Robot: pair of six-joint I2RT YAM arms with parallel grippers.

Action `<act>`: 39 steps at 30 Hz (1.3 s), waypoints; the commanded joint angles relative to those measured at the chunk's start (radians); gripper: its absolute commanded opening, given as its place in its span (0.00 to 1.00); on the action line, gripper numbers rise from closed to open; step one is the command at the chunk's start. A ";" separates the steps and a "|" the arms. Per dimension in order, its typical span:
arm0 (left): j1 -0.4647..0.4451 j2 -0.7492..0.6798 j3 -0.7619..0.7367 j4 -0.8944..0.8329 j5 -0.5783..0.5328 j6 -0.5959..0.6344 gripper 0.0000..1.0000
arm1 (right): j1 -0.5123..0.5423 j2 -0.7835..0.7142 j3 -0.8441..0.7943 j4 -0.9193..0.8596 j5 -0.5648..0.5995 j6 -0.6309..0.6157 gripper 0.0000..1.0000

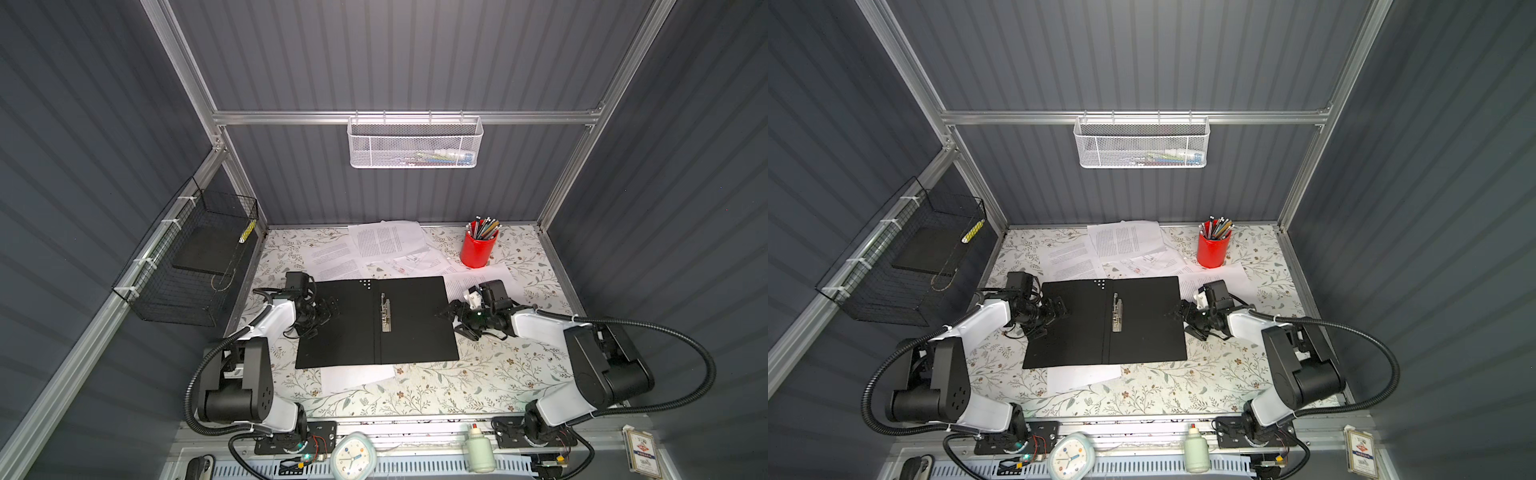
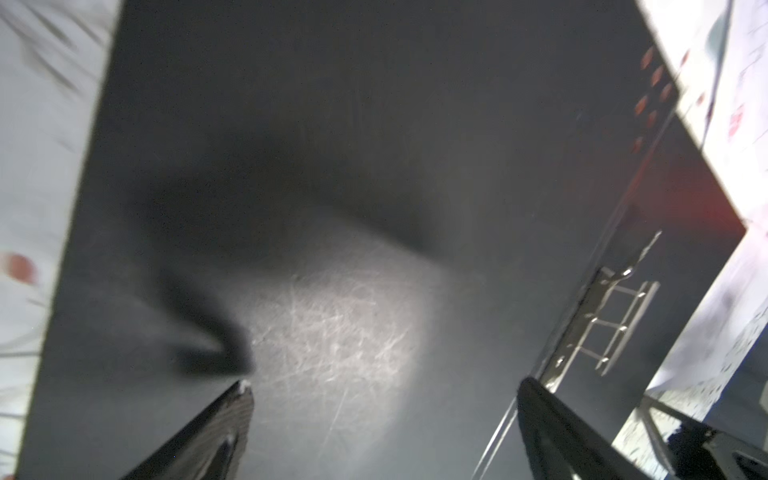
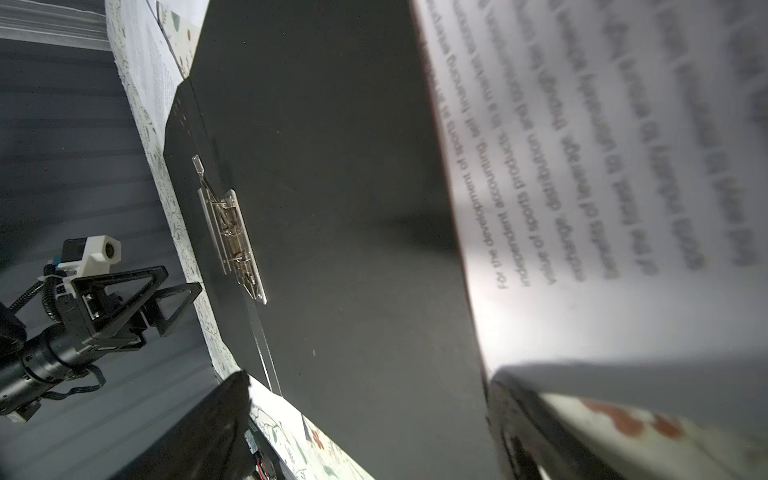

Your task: Put the files into the folder

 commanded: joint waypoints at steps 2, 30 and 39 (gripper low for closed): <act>0.015 -0.022 0.072 -0.040 -0.016 0.010 1.00 | 0.009 -0.045 0.023 -0.031 0.128 0.032 0.88; -0.256 -0.033 -0.149 0.091 0.154 -0.001 1.00 | 0.651 0.111 0.194 -0.124 0.075 0.052 0.58; -0.256 -0.066 -0.240 0.105 0.067 -0.032 1.00 | 0.696 0.197 0.210 -0.086 0.074 0.128 0.52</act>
